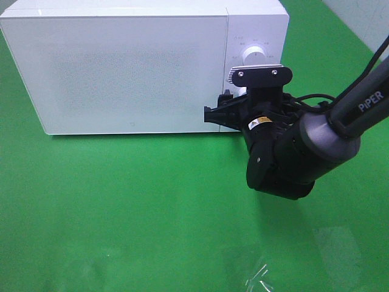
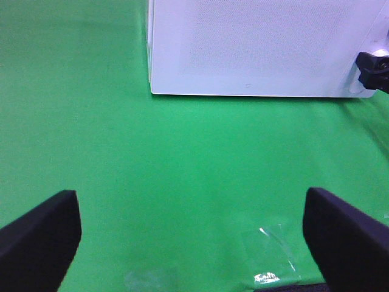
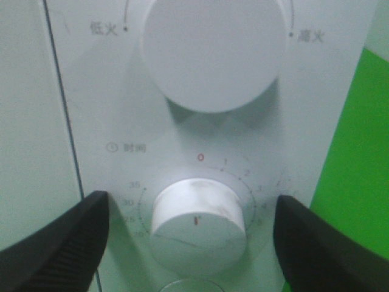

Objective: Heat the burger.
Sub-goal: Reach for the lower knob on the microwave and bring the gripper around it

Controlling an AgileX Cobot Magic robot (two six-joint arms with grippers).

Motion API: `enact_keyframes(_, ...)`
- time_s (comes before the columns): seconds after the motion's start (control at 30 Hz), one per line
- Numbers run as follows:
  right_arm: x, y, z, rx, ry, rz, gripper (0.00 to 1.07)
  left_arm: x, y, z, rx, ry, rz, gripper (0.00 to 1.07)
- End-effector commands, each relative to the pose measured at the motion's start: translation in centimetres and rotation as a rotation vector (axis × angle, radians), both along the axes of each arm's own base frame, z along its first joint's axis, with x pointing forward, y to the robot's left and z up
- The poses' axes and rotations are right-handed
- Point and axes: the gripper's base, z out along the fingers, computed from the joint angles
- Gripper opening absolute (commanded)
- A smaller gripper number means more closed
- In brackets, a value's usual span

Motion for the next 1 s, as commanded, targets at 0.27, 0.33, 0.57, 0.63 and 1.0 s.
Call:
enact_keyframes(0.27,0.47,-0.13,0.45,0.02,-0.019,-0.015,0.34,-0.2,-0.01,-0.13,-0.004,-0.014,-0.001,0.91)
enact_keyframes(0.33,0.47,-0.13,0.45,0.02,-0.019,-0.015,0.21,-0.2,-0.01,-0.13,-0.004,-0.014,-0.001,0.91)
enact_keyframes(0.57,0.49,0.12,0.53,0.008,-0.028,0.015,0.0,-0.2,-0.01,-0.13,-0.004,-0.014,-0.001,0.91)
enact_keyframes(0.63,0.49,0.12,0.54,0.007,-0.029,0.014,0.0,-0.2,-0.01,-0.13,-0.004,-0.014,-0.001,0.91)
enact_keyframes(1.0,0.5,0.44,0.71,0.097,-0.049,0.043,0.0,-0.2,-0.01,-0.13,-0.004,-0.014,-0.001,0.91)
